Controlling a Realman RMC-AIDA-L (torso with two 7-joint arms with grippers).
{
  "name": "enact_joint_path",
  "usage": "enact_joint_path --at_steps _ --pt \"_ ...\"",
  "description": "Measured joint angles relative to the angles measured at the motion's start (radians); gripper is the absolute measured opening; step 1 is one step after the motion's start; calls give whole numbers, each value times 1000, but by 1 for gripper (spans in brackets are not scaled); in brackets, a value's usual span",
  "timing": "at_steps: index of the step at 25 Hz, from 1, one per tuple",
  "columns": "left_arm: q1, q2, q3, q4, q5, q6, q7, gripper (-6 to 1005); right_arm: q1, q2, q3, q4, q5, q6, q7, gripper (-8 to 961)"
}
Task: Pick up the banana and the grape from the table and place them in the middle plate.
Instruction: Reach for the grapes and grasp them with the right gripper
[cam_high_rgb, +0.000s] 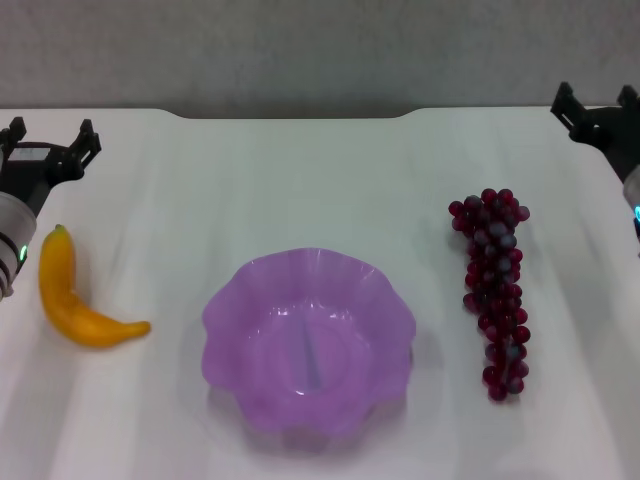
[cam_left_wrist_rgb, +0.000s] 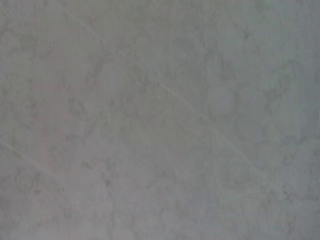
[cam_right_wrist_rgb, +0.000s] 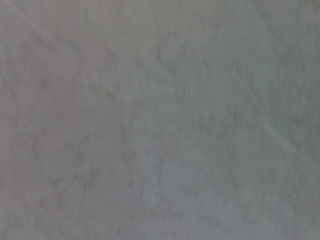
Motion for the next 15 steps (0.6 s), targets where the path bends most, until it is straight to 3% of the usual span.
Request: enact_joint_path --at_steps 9,15 --pt "15 4 0 1 6 -11 11 891 125 -18 62 -2 -11 350 -62 861" --pt "16 5 0 1 8 -14 13 890 179 -44 112 -11 -12 562 -70 861"
